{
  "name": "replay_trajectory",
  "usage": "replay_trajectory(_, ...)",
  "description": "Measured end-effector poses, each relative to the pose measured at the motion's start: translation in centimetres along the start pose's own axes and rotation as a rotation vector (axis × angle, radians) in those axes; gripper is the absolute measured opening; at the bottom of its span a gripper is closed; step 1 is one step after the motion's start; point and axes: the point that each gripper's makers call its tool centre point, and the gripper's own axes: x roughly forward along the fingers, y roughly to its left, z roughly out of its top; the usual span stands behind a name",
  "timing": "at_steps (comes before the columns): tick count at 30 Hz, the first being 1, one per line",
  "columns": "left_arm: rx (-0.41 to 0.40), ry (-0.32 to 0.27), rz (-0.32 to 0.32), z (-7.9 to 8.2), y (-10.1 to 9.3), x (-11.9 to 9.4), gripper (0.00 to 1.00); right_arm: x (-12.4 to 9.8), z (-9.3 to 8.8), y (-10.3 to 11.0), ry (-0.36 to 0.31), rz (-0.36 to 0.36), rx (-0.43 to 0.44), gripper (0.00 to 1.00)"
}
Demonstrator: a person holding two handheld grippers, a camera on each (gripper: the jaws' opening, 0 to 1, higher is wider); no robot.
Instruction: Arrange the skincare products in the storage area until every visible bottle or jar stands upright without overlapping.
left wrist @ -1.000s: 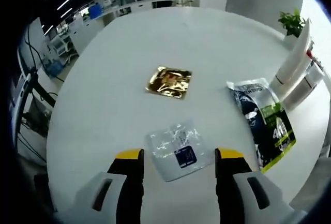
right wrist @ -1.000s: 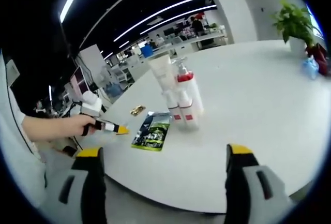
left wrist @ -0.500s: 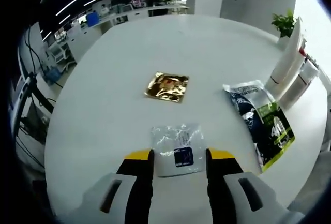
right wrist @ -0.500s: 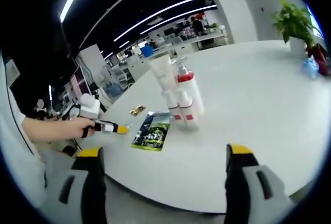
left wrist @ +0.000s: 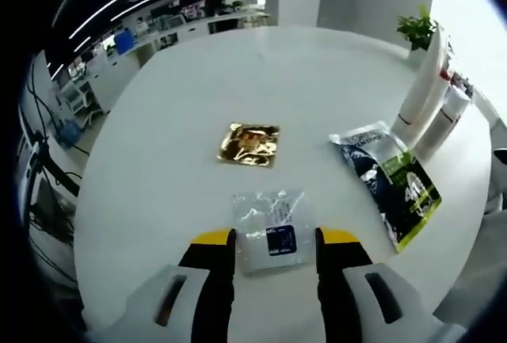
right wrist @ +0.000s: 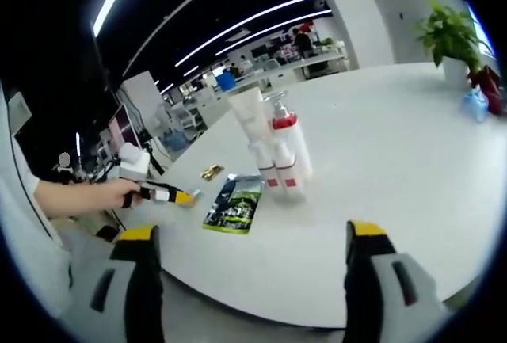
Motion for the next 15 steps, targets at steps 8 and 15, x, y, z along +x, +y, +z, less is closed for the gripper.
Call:
replay_trajectory(8,0.079,-0.002,-0.051,0.9,-0.1,-0.7,0.38,0.0,0.1,-0.1,-0.007,-0.005,-0.002,0.98)
replay_trajectory(15,0.158,-0.010,-0.069,2.5,0.1,-1.2,0.38,-0.1,0.3,-0.2,-0.017,-0.008,0.005,0.98)
